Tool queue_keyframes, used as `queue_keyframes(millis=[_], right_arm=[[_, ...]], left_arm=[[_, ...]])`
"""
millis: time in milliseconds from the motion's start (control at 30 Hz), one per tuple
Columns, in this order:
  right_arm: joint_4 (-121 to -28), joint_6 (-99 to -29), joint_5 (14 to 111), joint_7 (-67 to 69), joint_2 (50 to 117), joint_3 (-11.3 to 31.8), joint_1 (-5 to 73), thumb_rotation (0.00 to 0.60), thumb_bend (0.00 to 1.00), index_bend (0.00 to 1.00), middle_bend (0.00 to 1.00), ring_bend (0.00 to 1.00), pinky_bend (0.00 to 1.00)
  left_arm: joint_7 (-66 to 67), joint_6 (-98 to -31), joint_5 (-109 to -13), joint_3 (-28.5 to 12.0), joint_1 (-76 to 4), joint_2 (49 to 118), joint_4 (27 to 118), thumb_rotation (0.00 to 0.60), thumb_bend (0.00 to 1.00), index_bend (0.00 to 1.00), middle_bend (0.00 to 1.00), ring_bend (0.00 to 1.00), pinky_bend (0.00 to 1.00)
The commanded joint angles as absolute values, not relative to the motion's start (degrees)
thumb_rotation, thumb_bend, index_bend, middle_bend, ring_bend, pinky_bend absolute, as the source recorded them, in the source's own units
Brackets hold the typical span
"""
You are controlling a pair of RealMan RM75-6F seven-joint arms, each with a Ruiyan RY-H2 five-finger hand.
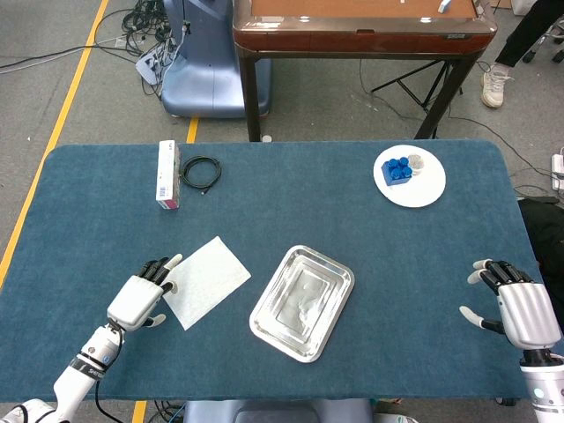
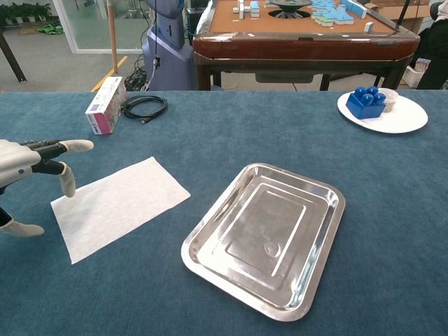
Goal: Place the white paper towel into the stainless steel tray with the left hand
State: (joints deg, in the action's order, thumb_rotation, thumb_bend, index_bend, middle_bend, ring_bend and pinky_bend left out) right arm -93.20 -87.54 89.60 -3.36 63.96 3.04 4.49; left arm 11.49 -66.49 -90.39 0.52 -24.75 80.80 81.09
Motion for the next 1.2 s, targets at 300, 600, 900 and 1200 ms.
queue_keyframes(millis=[300, 600, 900, 1200], right_arm=[[-93.22, -87.11, 89.48, -3.36, 63.90, 3.07, 4.59, 0.600, 0.09, 0.45, 0.34, 0.27, 0.43], [-93.12, -87.00, 89.42, -3.28, 63.84, 3.13, 4.61, 0.600, 0.09, 0.45, 0.34, 0.27, 0.43], [-93.08, -86.82, 89.34, -3.44, 63.89, 3.13, 4.63, 0.600, 0.09, 0.45, 0.34, 0.27, 0.43], [-93.10, -86.56, 89.30, -3.53, 63.89, 3.09, 4.71, 0.600, 0.09, 0.45, 0.34, 0.27, 0.43]], left_arm=[[10.13, -66.44, -91.58, 0.90, -25.81, 82.06, 78.98, 0.600, 0.13, 0.44, 0.00, 0.00, 0.09], [6.28, -68.95, -95.76, 2.32, -26.59, 84.64, 73.03, 0.600, 0.12, 0.46, 0.00, 0.00, 0.09], [2.89, -71.06, -99.25, 4.23, -27.17, 86.18, 68.35, 0.600, 0.11, 0.46, 0.00, 0.00, 0.09], [2.34, -70.76, -100.17, 5.40, -27.67, 86.79, 66.04, 0.600, 0.11, 0.46, 0.00, 0.00, 0.09]])
